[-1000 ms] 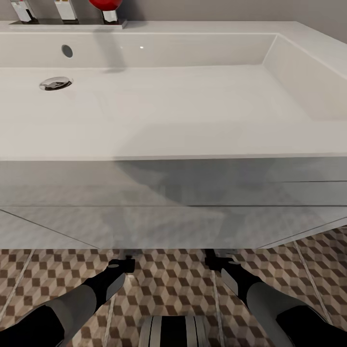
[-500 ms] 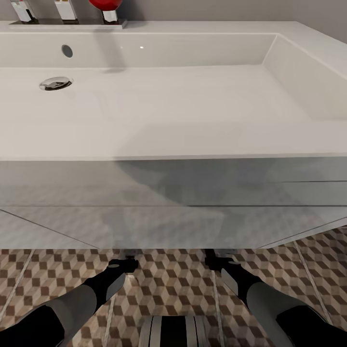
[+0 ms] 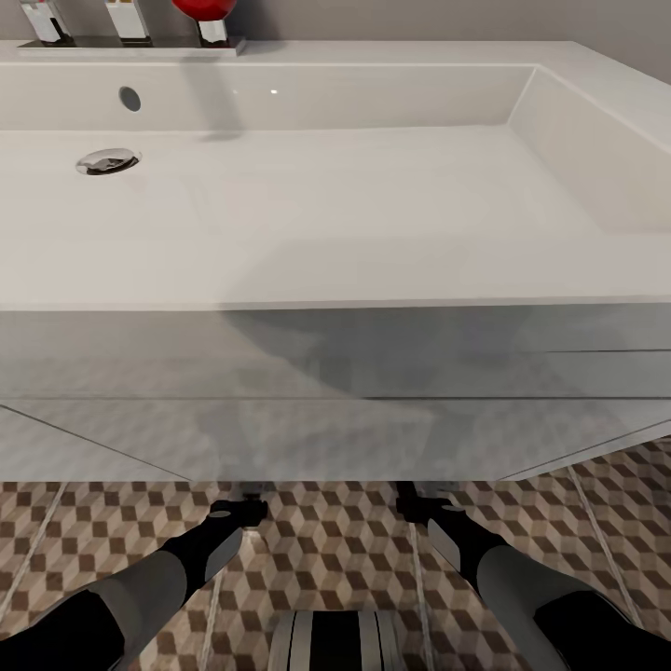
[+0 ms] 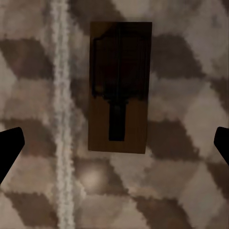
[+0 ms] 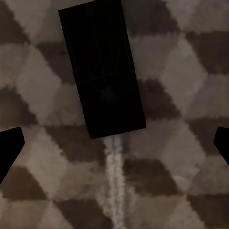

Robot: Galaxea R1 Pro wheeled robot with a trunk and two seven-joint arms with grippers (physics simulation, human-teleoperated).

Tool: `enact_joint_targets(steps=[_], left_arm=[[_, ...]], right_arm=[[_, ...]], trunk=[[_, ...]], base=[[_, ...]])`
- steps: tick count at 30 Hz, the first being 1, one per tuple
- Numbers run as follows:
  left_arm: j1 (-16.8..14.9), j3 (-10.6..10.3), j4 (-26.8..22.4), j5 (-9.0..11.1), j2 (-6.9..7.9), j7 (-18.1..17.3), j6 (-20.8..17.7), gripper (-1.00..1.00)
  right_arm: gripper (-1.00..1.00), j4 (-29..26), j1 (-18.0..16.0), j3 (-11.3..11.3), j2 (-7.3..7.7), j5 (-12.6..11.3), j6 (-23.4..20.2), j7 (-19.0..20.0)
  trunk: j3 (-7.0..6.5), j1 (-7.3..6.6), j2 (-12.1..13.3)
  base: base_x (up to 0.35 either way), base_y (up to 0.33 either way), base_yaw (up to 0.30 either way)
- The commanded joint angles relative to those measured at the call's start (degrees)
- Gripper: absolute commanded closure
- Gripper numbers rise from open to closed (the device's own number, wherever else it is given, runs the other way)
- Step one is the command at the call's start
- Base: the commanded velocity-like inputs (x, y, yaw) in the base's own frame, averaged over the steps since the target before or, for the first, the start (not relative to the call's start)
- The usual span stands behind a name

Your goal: Take the four mousetraps from the cabinet in the bathroom and place them on the bathroom floor. Make sure all four end up on the same floor surface, and ensure that at least two of them are either under or directly next to the same bathroom sink.

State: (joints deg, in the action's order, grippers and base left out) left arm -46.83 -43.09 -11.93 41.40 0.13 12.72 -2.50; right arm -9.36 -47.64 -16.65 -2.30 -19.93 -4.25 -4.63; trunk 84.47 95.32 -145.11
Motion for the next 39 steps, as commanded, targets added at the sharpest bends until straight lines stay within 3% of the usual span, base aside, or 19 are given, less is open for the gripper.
enact_joint_targets(steps=[1, 14, 20, 39], left_arm=[[-0.01, -0.33, -0.23, 0.18, 0.05, 0.38, -0.13, -1.00], [-0.01, -0.35, -1.11, 0.09, 0.23, 0.37, 5.89, -1.00], [-0.01, -0.10, -1.22, 0.12, 0.28, 0.38, 6.89, -1.00], [-0.01, 0.28, -1.30, 1.07, 0.39, 0.55, 7.28, -1.00]], right_arm=[[-1.00, -0.13, 0.00, -0.49, 0.02, -0.47, -0.34, -0.34], [-1.00, -0.13, 0.00, -0.53, 0.02, -0.46, -0.32, -0.36], [-1.00, -0.13, 0.00, -0.55, 0.02, -0.43, -0.32, -0.37], [-1.00, -0.13, 0.01, -0.58, 0.02, -0.30, -0.32, -0.31]], trunk=[[0.03, -0.01, -0.01], [0.03, -0.01, -0.01], [0.03, -0.01, -0.01], [0.03, -0.01, -0.01]], base=[[0.000, 0.000, 0.000], [0.000, 0.000, 0.000], [-0.028, 0.000, 0.000], [-0.290, 0.000, 0.000]])
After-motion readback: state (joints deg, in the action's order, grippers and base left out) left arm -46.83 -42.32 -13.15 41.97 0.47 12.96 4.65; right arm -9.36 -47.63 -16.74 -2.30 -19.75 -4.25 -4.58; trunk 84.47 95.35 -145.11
